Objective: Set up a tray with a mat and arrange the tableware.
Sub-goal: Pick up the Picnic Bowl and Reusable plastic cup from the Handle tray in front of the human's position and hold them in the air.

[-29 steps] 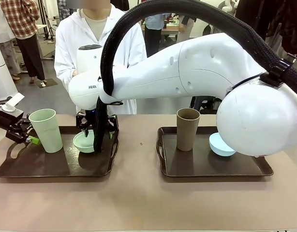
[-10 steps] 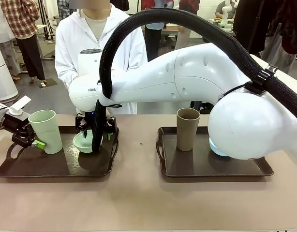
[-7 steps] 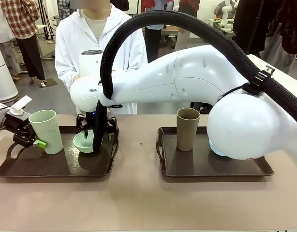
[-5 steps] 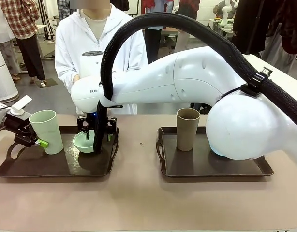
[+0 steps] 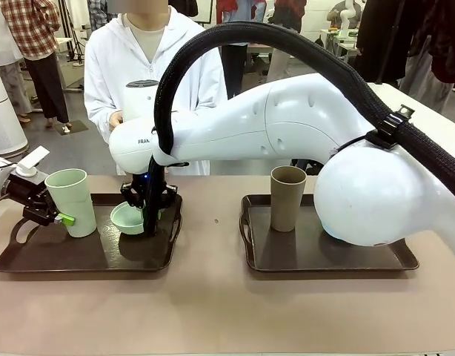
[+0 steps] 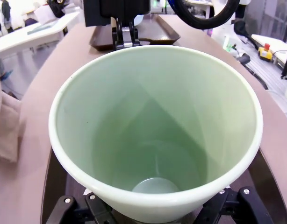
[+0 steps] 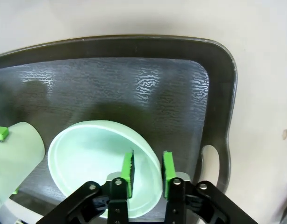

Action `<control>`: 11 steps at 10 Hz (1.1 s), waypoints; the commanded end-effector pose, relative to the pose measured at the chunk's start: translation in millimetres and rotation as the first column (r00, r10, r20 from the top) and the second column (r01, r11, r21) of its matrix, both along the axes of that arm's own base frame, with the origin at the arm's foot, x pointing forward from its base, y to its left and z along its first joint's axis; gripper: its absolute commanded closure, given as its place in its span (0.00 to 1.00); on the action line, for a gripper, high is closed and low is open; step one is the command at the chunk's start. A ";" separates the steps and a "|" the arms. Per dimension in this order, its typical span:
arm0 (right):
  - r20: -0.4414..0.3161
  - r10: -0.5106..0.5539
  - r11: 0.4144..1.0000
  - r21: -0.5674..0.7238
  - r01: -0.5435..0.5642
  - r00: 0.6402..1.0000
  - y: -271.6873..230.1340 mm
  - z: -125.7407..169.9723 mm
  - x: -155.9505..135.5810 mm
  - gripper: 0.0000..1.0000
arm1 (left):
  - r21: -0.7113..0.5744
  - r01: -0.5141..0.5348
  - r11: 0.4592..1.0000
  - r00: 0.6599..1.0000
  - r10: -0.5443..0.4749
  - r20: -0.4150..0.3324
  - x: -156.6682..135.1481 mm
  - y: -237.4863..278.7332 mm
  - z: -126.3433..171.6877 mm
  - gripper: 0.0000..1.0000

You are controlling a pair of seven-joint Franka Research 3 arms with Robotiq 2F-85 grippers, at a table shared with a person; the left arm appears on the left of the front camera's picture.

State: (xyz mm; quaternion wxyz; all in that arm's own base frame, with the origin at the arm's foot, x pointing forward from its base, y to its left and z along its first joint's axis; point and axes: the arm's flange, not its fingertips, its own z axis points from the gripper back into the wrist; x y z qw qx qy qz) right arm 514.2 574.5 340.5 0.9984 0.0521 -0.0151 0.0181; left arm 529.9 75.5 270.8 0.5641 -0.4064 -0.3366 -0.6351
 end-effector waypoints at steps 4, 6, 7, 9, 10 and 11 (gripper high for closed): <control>-0.035 0.007 1.000 0.018 -0.007 0.999 4.5 -0.5 10.1 1.00 | -0.016 -0.020 1.000 1.000 0.020 0.016 0.2 -2.5 -0.5 1.00; -0.042 -0.005 1.000 0.017 0.005 0.999 2.6 2.3 8.4 1.00 | -0.011 -0.030 1.000 0.999 0.030 0.015 -1.3 0.9 3.1 0.75; -0.050 0.006 0.999 0.036 -0.004 0.999 -0.9 8.8 4.1 1.00 | 0.018 -0.022 1.000 0.999 0.022 -0.025 -2.2 4.0 7.6 0.75; -0.057 0.106 0.993 0.053 -0.103 0.993 -16.6 45.1 -25.8 1.00 | 0.011 -0.048 0.999 0.998 0.049 -0.046 -15.3 23.8 45.0 0.75; -0.043 0.113 0.993 0.026 -0.112 0.993 -27.4 70.2 -48.8 1.00 | -0.012 -0.064 0.998 0.997 0.064 -0.033 -24.3 35.2 74.3 0.75; -0.021 0.097 0.995 0.007 -0.097 0.995 -34.2 90.2 -67.3 1.00 | -0.024 -0.067 0.997 0.998 0.066 -0.018 -32.3 40.4 98.8 0.75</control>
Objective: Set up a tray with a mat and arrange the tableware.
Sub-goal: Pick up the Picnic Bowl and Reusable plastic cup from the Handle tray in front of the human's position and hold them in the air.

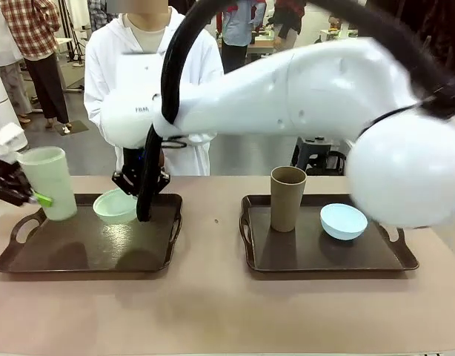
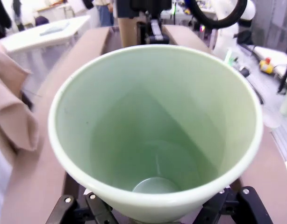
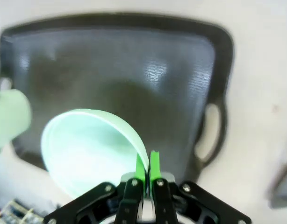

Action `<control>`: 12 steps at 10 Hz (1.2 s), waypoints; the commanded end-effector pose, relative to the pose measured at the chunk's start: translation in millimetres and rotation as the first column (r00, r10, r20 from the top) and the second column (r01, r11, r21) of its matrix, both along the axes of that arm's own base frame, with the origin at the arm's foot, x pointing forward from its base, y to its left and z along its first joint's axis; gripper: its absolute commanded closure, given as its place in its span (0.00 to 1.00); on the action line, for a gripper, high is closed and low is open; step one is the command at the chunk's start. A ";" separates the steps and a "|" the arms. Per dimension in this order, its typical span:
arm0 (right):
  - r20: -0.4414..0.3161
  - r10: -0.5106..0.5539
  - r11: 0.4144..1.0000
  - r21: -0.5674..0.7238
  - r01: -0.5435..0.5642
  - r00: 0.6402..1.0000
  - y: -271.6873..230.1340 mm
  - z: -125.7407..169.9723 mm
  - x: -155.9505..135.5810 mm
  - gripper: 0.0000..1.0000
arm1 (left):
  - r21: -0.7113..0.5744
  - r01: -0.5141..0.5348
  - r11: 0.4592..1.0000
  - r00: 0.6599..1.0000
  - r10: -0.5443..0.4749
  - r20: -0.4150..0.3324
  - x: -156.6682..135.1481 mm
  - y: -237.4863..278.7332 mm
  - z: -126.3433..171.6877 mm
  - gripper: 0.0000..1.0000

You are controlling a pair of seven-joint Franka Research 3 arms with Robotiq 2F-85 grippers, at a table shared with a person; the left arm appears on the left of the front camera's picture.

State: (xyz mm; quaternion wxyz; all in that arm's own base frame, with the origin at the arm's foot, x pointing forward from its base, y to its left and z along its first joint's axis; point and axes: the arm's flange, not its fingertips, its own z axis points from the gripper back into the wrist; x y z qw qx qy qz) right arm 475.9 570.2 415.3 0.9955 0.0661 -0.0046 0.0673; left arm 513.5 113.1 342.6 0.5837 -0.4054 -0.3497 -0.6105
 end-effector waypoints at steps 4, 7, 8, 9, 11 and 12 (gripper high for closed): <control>0.086 -0.094 0.990 -0.096 0.102 0.992 -46.1 92.2 -90.1 1.00 | 0.039 0.030 0.999 0.997 -0.033 0.070 -52.7 -10.0 103.3 0.75; 0.145 -0.111 0.989 -0.082 0.124 0.983 -46.9 132.9 -118.9 1.00 | 0.071 0.008 0.997 0.996 -0.014 0.085 -70.2 -16.0 134.4 0.75; 0.156 -0.118 0.989 -0.070 0.130 0.981 -50.3 138.9 -123.4 1.00 | 0.073 0.005 0.997 0.995 -0.013 0.099 -74.4 -17.7 138.4 0.75; 0.158 -0.119 0.990 -0.058 0.130 0.980 -52.0 141.3 -123.4 1.00 | 0.081 -0.003 0.997 0.995 -0.006 0.104 -77.6 -17.2 141.7 0.75; 0.126 -0.092 0.993 -0.056 0.100 0.988 -44.2 153.2 -119.6 1.00 | 0.055 0.032 0.998 0.994 -0.037 0.102 -67.1 -13.7 137.5 0.75; 0.126 -0.092 0.993 -0.056 0.100 0.988 -44.2 153.2 -119.6 1.00 | 0.055 0.032 0.998 0.994 -0.037 0.102 -67.1 -13.7 137.5 0.75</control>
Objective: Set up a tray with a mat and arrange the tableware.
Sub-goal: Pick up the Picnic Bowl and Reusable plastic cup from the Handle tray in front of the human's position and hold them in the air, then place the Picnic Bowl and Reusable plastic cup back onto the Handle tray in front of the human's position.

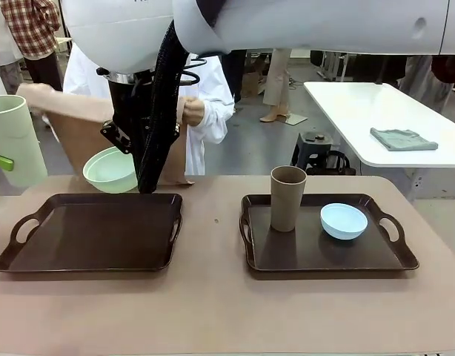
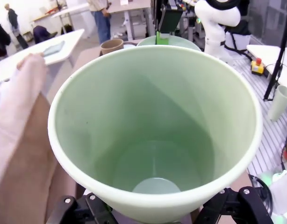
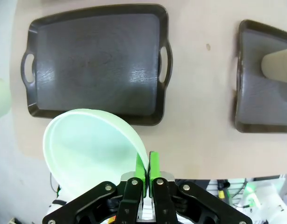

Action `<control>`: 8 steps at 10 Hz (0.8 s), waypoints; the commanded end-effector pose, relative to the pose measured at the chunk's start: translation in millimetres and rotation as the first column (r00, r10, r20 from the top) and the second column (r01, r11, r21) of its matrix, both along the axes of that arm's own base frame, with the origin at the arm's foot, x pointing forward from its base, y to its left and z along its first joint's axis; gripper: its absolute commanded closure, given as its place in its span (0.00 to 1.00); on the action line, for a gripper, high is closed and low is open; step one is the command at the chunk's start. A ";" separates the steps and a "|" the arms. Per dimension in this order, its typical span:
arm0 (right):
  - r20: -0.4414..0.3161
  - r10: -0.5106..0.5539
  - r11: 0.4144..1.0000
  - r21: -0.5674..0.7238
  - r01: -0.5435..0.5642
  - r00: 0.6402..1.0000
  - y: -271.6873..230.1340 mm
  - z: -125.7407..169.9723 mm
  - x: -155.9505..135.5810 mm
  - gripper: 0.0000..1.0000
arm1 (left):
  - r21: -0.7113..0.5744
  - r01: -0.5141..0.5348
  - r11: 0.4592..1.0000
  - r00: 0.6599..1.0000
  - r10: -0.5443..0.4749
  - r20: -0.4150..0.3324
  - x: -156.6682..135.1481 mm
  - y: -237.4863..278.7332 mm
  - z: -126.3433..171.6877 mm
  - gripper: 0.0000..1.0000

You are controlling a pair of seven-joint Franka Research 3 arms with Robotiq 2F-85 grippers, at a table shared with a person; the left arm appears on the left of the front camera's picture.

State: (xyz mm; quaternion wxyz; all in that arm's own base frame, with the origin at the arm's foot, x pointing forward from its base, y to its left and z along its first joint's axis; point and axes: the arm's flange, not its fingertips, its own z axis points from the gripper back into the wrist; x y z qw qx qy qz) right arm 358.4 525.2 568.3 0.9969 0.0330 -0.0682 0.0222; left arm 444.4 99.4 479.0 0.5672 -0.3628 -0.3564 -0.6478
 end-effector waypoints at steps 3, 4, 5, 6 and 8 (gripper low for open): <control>-0.002 0.002 1.000 -0.005 -0.002 1.000 0.8 0.2 -2.1 1.00 | 0.000 0.006 1.000 1.000 -0.006 0.001 2.0 0.1 1.1 0.75; -0.002 0.002 1.000 -0.005 -0.002 1.000 0.8 0.2 -2.1 1.00 | 0.000 0.006 1.000 1.000 -0.006 0.001 2.0 0.1 1.1 0.75; -0.002 0.002 1.000 -0.005 -0.002 1.000 0.8 0.2 -2.1 1.00 | 0.000 0.006 1.000 1.000 -0.006 0.001 2.0 0.1 1.1 0.75; -0.002 0.002 1.000 -0.005 -0.002 1.000 0.8 0.2 -2.1 1.00 | 0.000 0.006 1.000 1.000 -0.006 0.001 2.0 0.1 1.1 0.75; -0.002 0.002 1.000 -0.005 -0.002 1.000 0.8 0.2 -2.1 1.00 | 0.000 0.006 1.000 1.000 -0.006 0.001 2.0 0.1 1.1 0.75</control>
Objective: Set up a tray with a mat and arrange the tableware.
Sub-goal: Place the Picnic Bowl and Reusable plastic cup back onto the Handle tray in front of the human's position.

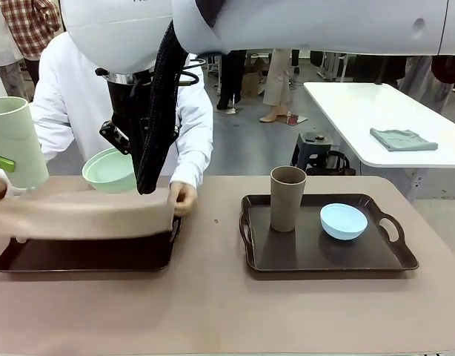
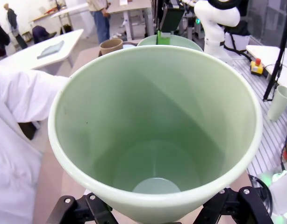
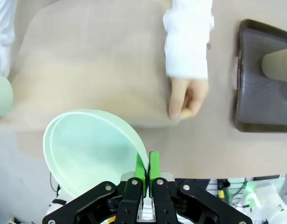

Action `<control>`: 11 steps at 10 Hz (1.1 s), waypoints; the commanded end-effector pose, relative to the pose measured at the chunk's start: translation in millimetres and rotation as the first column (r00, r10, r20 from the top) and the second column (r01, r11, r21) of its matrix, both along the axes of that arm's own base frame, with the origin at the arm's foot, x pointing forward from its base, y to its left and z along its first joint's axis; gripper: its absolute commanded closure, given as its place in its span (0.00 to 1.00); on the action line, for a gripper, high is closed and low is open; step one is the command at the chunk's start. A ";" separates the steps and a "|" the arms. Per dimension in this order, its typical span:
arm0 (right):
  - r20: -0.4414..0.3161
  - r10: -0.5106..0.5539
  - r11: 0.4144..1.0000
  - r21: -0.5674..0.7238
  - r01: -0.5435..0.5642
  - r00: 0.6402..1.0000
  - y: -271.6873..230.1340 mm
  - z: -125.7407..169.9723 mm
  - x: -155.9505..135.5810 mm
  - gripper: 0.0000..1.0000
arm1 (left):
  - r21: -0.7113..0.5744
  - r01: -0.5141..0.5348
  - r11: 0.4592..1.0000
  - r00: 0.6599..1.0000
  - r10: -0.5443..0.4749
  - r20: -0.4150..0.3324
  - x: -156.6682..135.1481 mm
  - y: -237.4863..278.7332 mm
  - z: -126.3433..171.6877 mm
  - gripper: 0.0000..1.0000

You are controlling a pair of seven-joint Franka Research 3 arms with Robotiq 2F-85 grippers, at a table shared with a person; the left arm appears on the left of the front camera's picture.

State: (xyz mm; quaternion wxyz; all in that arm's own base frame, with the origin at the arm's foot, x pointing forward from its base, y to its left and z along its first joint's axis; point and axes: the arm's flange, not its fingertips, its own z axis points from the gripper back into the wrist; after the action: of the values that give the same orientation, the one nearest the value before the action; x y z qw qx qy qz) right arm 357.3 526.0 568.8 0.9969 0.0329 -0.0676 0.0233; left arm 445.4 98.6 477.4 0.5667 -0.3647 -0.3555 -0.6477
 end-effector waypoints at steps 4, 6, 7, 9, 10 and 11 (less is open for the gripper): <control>-0.001 0.000 1.000 -0.005 0.000 1.000 0.1 -0.3 -1.0 1.00 | 0.001 0.004 1.000 1.000 -0.004 0.005 1.0 0.9 2.7 0.75; -0.001 0.000 1.000 -0.005 0.000 1.000 0.1 -0.3 -1.0 1.00 | 0.001 0.004 1.000 1.000 -0.004 0.005 1.0 0.9 2.7 0.75; -0.001 0.000 1.000 -0.005 0.000 1.000 0.1 -0.3 -1.0 1.00 | 0.001 0.004 1.000 1.000 -0.004 0.005 1.0 0.9 2.7 0.75; -0.001 0.000 1.000 -0.005 0.000 1.000 0.1 -0.3 -1.0 1.00 | 0.001 0.004 1.000 1.000 -0.004 0.005 1.0 0.9 2.7 0.75; -0.001 0.000 1.000 -0.005 0.000 1.000 0.1 -0.3 -1.0 1.00 | 0.001 0.004 1.000 1.000 -0.004 0.005 1.0 0.9 2.7 0.75; -0.001 0.000 1.000 -0.005 0.000 1.000 0.1 -0.3 -1.0 1.00 | 0.001 0.004 1.000 1.000 -0.004 0.005 1.0 0.9 2.7 0.75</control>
State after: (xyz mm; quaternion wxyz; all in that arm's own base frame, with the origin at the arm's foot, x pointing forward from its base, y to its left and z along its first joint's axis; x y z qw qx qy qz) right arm 357.4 526.0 568.7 0.9969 0.0329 -0.0675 0.0233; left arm 445.4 98.8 477.4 0.5668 -0.3646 -0.3557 -0.6475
